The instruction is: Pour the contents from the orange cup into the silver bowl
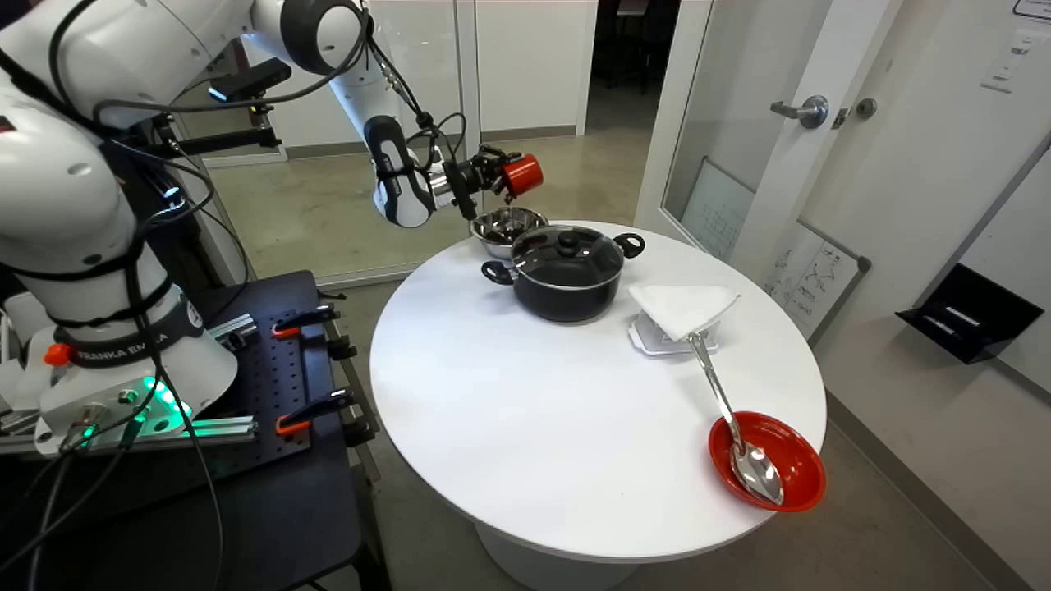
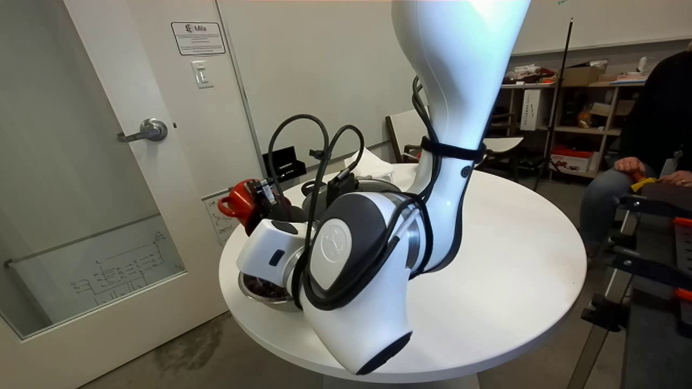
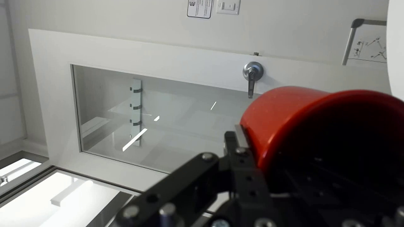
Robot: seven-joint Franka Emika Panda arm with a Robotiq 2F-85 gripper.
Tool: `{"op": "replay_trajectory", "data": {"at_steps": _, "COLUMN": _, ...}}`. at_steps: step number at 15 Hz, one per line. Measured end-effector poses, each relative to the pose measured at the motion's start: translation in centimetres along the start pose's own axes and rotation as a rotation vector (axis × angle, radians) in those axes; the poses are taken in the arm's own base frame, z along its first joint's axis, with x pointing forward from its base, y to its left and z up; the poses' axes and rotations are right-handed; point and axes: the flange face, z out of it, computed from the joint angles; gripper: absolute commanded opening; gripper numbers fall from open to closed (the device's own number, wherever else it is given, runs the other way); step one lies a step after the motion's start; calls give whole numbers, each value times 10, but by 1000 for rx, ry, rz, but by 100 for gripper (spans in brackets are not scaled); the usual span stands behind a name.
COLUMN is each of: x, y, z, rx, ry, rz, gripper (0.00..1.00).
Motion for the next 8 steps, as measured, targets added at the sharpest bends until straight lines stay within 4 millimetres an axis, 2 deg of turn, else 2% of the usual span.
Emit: {"op": "replay_trajectory", "data": {"at_steps": 8, "x": 1, "y": -3, "z": -6, "rx": -67, "ry": 12, "rz": -6, "gripper": 2}}
